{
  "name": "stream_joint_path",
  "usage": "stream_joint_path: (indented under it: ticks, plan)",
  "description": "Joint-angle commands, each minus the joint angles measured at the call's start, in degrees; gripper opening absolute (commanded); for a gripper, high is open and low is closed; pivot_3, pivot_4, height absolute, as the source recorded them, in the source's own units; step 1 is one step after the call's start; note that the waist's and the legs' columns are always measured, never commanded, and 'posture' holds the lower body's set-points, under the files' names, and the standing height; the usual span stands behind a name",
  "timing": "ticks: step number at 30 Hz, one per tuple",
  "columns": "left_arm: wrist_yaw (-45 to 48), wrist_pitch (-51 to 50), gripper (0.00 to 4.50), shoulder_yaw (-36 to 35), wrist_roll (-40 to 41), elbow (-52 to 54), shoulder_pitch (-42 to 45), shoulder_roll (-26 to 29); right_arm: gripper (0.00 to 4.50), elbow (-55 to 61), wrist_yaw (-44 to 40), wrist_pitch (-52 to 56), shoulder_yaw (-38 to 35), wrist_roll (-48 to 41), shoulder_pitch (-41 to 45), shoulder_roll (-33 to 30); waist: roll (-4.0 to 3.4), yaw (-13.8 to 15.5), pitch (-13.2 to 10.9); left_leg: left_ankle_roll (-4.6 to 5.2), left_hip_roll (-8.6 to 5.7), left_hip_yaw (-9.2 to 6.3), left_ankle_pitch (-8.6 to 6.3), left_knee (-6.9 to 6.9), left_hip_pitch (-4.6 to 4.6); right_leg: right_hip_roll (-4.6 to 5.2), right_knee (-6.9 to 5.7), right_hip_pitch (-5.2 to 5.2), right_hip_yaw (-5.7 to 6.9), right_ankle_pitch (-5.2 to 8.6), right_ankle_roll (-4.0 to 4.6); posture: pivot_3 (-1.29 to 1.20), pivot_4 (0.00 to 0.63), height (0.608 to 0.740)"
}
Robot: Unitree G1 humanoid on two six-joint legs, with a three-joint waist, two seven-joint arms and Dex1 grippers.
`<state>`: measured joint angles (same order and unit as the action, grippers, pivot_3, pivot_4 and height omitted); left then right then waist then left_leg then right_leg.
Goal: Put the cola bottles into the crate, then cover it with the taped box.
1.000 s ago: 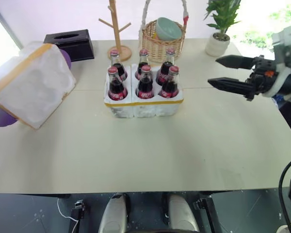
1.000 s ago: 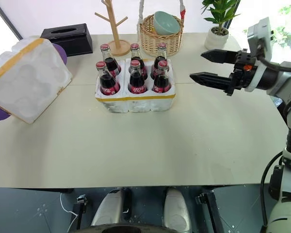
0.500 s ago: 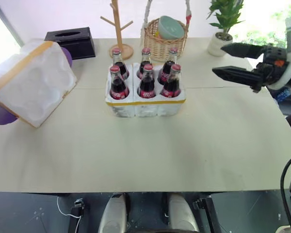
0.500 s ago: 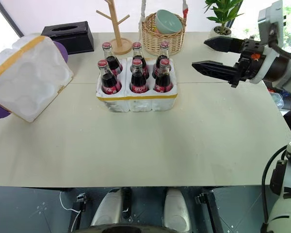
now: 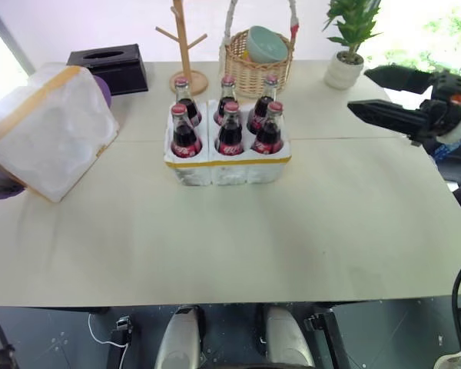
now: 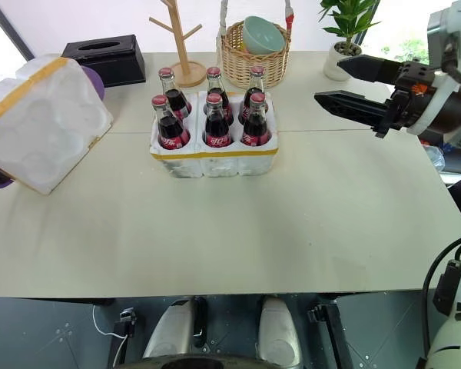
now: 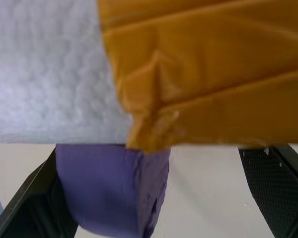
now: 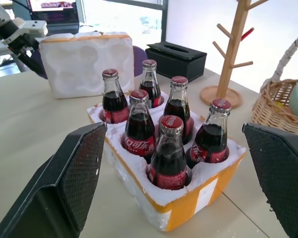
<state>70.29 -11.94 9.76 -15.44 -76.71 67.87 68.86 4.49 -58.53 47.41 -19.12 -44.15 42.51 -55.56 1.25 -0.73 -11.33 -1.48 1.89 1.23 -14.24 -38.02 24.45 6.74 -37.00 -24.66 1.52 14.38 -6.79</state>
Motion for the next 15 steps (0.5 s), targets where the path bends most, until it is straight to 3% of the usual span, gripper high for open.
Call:
stream_joint_path:
  ticks: [1, 2, 5, 11, 12, 15]
  plan:
    - [-2.4, 0.3, 4.5, -1.5, -0.3, -0.5, 0.2, 0.3, 4.47, 2.5, 0.6, 0.0, -2.4, -1.6, 0.6, -1.4, 0.0, 0.1, 0.0, 0.0, 0.0, 0.0, 0.0, 0.0, 0.0, 0.0, 0.0, 0.0, 0.0, 0.0, 0.0, 0.0, 0.15, 0.736]
    - [-2.7, 0.0, 4.5, -1.8, -0.2, -0.5, 0.2, 0.0, 4.47, 2.7, 0.7, 0.1, -2.6, -1.8, 0.4, -1.5, 0.0, 0.1, 0.0, 0.0, 0.0, 0.0, 0.0, -0.01, 0.01, 0.0, 0.0, 0.0, 0.0, 0.0, 0.0, 0.0, 0.15, 0.736]
    - [-1.3, -1.1, 3.62, -2.8, 0.6, -0.7, 0.6, -0.4, 4.5, 3.2, 1.2, 0.4, -3.1, -2.0, -0.2, -1.6, 0.0, 0.1, 0.0, 0.0, 0.0, 0.0, 0.0, -0.01, 0.01, 0.01, -0.01, 0.0, 0.0, 0.0, 0.0, 0.0, 0.15, 0.736]
    - [-0.1, -1.8, 0.56, -3.1, -0.4, -0.6, 1.1, -0.2, 4.5, 4.2, 1.3, 0.1, -3.3, -2.1, -1.9, -2.2, 0.01, 0.1, 0.0, 0.0, 0.0, 0.0, 0.0, -0.02, 0.0, 0.01, -0.01, 0.0, 0.0, 0.0, 0.0, 0.0, 0.15, 0.736]
    - [0.3, -1.8, 0.34, -3.0, -0.5, -0.5, 1.0, 0.0, 4.5, 4.3, 1.2, -0.2, -3.1, -1.8, -2.3, -2.4, 0.01, 0.0, 0.0, 0.0, 0.0, 0.0, 0.0, -0.02, 0.0, 0.01, -0.03, 0.0, 0.0, 0.0, 0.0, 0.0, 0.15, 0.736]
    - [1.3, -2.0, 0.33, -3.1, -0.5, -0.5, 0.7, 0.3, 4.5, 4.2, 0.5, -0.9, -2.4, -0.9, -3.6, -3.2, 0.01, 0.1, 0.0, 0.0, 0.0, 0.0, 0.0, -0.02, -0.01, 0.01, -0.05, 0.0, 0.0, 0.0, 0.0, 0.0, 0.15, 0.736]
